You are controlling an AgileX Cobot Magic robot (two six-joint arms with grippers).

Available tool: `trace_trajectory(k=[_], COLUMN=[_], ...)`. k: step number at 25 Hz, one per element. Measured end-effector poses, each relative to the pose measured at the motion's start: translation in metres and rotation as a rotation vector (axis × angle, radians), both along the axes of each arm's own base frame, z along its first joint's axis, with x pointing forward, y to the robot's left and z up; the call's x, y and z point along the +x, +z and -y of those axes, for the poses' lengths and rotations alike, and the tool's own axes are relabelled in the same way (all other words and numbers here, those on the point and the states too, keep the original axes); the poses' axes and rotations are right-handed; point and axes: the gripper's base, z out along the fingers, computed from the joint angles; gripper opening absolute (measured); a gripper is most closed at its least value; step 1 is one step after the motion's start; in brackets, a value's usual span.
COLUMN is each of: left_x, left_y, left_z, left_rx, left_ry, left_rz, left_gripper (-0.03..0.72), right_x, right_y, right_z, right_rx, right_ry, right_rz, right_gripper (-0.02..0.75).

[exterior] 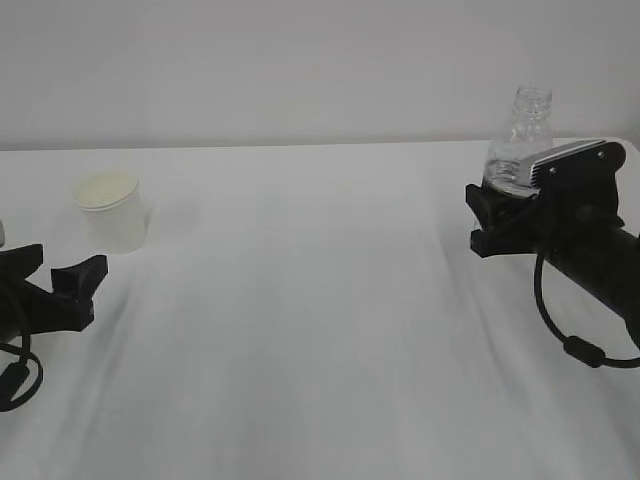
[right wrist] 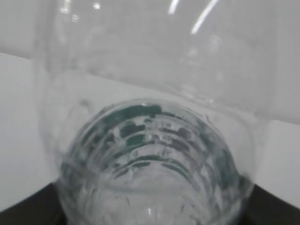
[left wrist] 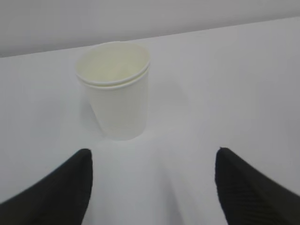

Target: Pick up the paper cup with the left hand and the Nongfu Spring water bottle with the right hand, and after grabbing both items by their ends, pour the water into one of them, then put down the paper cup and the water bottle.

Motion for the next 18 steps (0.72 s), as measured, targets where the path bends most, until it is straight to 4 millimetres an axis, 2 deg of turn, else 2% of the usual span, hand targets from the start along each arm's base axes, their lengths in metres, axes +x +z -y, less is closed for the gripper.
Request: trace_trajectory(k=[6, 15, 18], left_x=[0.0, 0.001, 0.009], left_y=[-0.008, -0.013, -0.01], left_z=[-0.001, -0.005, -0.011], left_rx=[0.005, 0.008, 0.009], left_ry=[0.012, 0.032, 0.029], left_rz=[-0.031, -0.049, -0.027], left_gripper=[0.612, 0.599, 0.596], right_x=[-0.007, -0.02, -0.023], right_y=[-0.005, -0.011, -0.013], right_z=[-0.001, 0.0, 0.001], right_rx=[-0.012, -0.006, -0.005], right_ry=[0.019, 0.024, 0.024], right_rz=[-0.026, -0.04, -0.048], right_gripper=[0.439, 0.439, 0.439])
